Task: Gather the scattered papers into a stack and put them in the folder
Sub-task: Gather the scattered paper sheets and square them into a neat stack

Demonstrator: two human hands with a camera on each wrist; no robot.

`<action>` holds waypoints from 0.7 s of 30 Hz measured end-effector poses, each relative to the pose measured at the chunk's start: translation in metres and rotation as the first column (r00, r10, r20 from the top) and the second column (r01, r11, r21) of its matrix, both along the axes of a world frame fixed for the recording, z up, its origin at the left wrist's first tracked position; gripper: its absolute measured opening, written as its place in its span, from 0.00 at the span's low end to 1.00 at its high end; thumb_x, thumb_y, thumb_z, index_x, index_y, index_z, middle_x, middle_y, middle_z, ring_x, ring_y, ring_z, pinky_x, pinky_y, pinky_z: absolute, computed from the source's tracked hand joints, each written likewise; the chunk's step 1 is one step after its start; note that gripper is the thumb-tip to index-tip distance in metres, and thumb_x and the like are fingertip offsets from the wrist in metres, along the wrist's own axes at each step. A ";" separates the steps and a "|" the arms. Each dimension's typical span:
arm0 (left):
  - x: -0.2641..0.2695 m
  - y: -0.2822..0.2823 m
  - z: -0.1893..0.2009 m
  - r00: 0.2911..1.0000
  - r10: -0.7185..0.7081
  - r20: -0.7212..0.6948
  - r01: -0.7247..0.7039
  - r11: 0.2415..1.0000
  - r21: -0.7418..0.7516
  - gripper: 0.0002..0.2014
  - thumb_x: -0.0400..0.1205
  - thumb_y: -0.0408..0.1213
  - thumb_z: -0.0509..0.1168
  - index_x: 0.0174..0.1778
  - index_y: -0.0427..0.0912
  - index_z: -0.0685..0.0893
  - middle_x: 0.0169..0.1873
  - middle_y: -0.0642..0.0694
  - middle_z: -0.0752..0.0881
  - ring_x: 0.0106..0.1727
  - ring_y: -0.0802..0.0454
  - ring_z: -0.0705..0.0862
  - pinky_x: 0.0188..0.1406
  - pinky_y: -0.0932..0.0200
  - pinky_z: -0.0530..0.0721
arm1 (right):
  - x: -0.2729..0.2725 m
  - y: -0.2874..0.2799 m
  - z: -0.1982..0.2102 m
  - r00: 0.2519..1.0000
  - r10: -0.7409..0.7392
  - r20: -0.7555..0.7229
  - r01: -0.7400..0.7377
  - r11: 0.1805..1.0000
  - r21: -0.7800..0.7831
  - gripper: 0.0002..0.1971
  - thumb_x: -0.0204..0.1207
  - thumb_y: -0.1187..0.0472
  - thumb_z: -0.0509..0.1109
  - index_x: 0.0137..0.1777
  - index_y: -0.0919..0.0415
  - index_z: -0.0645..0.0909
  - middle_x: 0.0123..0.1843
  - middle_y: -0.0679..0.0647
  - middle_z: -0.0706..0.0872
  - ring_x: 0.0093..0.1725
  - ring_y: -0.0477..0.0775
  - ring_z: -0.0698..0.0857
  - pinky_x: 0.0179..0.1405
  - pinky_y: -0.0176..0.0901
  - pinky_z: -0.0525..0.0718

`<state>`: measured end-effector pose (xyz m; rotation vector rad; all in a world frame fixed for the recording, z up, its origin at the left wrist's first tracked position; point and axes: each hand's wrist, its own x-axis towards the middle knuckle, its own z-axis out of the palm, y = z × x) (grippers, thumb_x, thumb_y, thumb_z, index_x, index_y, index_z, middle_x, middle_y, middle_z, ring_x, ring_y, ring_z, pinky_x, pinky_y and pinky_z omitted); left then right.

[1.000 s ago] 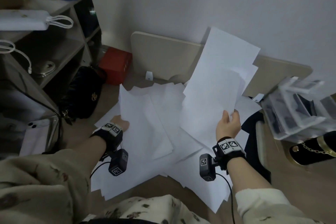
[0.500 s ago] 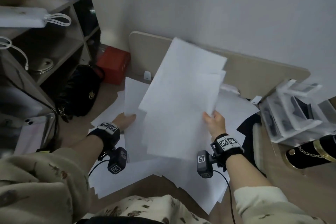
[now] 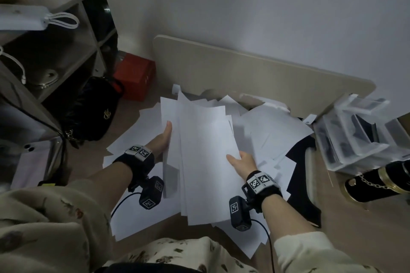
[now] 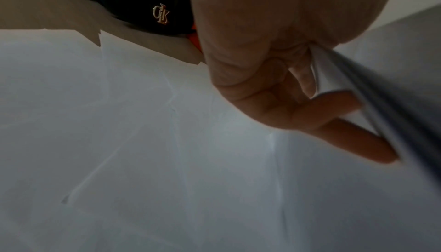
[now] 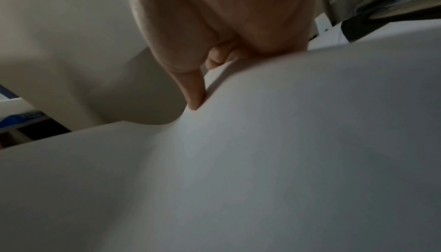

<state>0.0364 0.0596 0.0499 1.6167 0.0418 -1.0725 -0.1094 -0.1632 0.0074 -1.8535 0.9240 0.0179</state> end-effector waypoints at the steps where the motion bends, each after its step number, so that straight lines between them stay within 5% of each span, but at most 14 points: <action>1: 0.002 0.000 -0.002 1.000 -0.011 0.018 0.010 1.000 0.017 0.38 0.77 0.73 0.41 0.64 0.48 0.80 0.59 0.42 0.86 0.62 0.41 0.84 0.67 0.38 0.78 | -0.002 0.000 -0.001 1.000 0.000 -0.012 0.000 1.000 0.005 0.11 0.77 0.58 0.69 0.55 0.63 0.84 0.52 0.57 0.89 0.54 0.59 0.87 0.56 0.47 0.83; 5: 0.002 0.003 -0.006 0.996 0.020 0.081 -0.028 0.995 0.100 0.36 0.75 0.70 0.58 0.62 0.41 0.82 0.55 0.39 0.88 0.55 0.40 0.87 0.60 0.40 0.83 | -0.005 0.001 -0.005 0.996 0.043 -0.082 -0.043 0.999 0.003 0.09 0.76 0.67 0.61 0.53 0.62 0.80 0.51 0.58 0.87 0.51 0.60 0.85 0.55 0.50 0.83; 9: 0.003 0.007 -0.016 0.995 0.029 0.099 -0.046 0.984 0.173 0.22 0.79 0.53 0.68 0.61 0.41 0.79 0.59 0.37 0.85 0.58 0.37 0.85 0.60 0.38 0.83 | -0.007 0.007 -0.004 0.985 0.122 -0.121 -0.118 0.992 0.038 0.15 0.77 0.73 0.56 0.61 0.67 0.78 0.52 0.58 0.83 0.49 0.54 0.80 0.47 0.39 0.76; 12: 0.005 0.009 -0.026 0.991 -0.075 0.108 0.046 0.967 0.252 0.20 0.79 0.46 0.70 0.62 0.39 0.78 0.58 0.37 0.84 0.59 0.37 0.84 0.60 0.37 0.83 | -0.007 0.017 -0.005 0.962 0.237 -0.134 -0.227 0.970 0.083 0.18 0.79 0.73 0.57 0.67 0.64 0.76 0.56 0.56 0.82 0.52 0.52 0.80 0.45 0.34 0.76; 16: 0.005 0.010 -0.035 0.980 -0.151 0.130 0.100 0.937 0.335 0.16 0.79 0.45 0.70 0.59 0.41 0.79 0.49 0.39 0.86 0.49 0.41 0.85 0.47 0.50 0.85 | -0.004 0.026 -0.008 0.949 0.291 -0.123 -0.280 0.955 0.099 0.18 0.80 0.72 0.57 0.68 0.65 0.75 0.61 0.59 0.84 0.55 0.54 0.82 0.41 0.31 0.77; 19: 0.008 0.012 -0.040 0.971 -0.198 0.131 0.137 0.919 0.370 0.14 0.80 0.41 0.69 0.58 0.40 0.79 0.41 0.42 0.85 0.39 0.46 0.83 0.33 0.59 0.81 | -0.003 0.026 -0.009 0.941 0.314 -0.128 -0.302 0.947 0.106 0.17 0.80 0.72 0.58 0.67 0.66 0.76 0.57 0.57 0.84 0.52 0.53 0.82 0.34 0.23 0.77; 21: 0.011 0.013 -0.042 0.971 -0.197 0.137 0.134 0.918 0.373 0.15 0.80 0.38 0.69 0.61 0.38 0.79 0.46 0.40 0.85 0.44 0.43 0.84 0.33 0.59 0.81 | -0.002 0.024 -0.012 0.949 0.299 -0.100 -0.286 0.950 0.129 0.16 0.79 0.72 0.59 0.65 0.65 0.78 0.53 0.56 0.85 0.47 0.50 0.83 0.34 0.22 0.78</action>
